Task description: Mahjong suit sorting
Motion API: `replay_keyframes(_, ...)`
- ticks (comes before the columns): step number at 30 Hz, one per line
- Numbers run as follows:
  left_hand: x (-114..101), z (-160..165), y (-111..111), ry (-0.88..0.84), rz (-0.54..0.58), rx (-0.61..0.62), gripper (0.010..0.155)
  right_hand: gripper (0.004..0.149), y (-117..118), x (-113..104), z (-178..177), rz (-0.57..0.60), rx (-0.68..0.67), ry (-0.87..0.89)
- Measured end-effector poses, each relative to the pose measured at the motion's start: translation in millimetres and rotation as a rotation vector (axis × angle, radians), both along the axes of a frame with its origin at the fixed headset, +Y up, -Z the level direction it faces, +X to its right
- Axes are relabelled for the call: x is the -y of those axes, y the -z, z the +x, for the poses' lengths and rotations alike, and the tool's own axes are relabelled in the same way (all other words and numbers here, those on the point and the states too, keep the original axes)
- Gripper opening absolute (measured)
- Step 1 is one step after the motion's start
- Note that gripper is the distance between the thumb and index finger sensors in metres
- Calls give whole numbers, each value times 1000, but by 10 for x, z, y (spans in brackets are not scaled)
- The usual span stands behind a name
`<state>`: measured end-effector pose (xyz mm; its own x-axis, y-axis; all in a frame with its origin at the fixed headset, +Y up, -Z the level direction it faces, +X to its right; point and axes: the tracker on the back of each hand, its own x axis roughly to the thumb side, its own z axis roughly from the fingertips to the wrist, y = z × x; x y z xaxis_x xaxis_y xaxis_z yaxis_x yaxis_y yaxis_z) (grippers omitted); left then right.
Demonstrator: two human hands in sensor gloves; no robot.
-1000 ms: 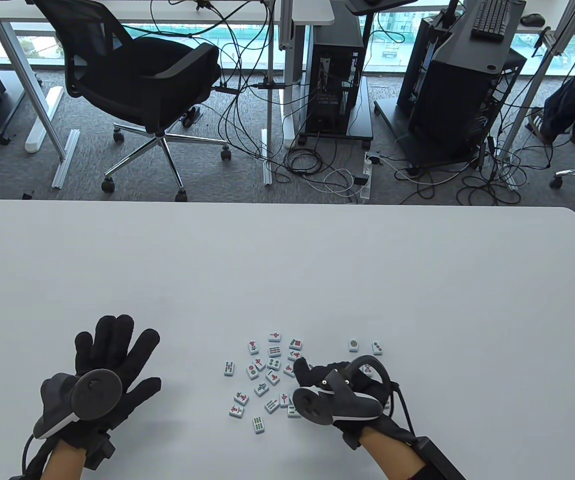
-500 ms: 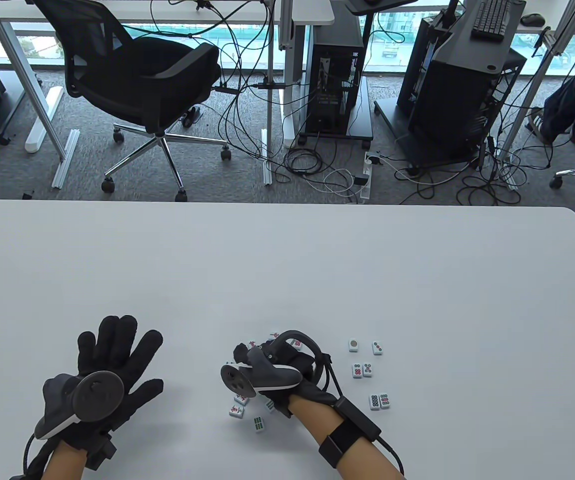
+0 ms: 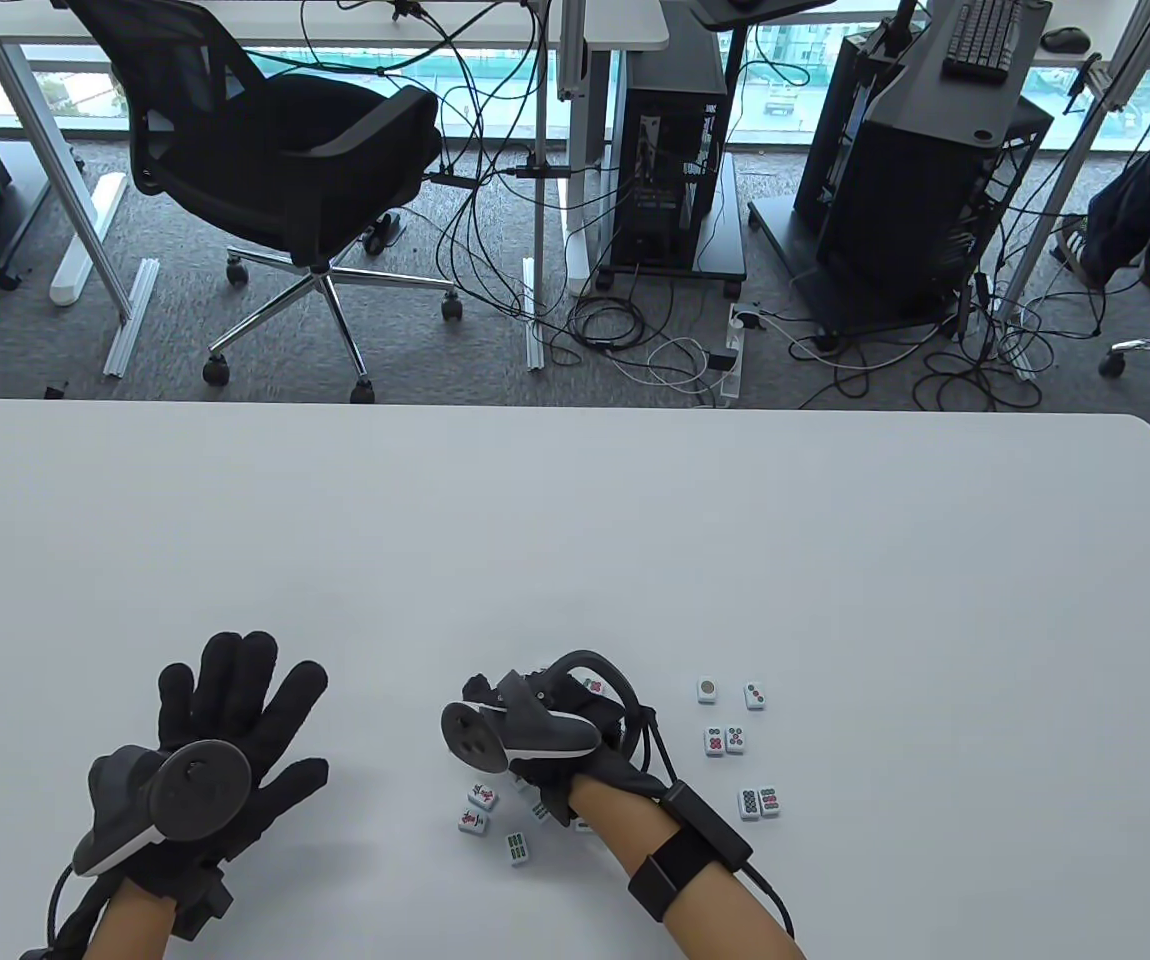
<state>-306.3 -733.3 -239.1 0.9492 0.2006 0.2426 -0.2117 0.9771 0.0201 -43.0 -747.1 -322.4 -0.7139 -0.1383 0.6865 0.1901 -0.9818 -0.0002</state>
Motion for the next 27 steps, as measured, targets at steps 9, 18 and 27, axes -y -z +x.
replay_keyframes(9, 8, 1, 8, 7, -16, -8, 80, 55, 15, 120, -214, -46, 3, -181)
replay_keyframes(18, -6, -2, 6, 4, -8, -7, 80, 55, 17, 28, -130, -77, -26, -79)
replay_keyframes(27, -2, -34, 8, 8, -9, -22, 80, 57, 242, -674, 643, 16, 170, 17)
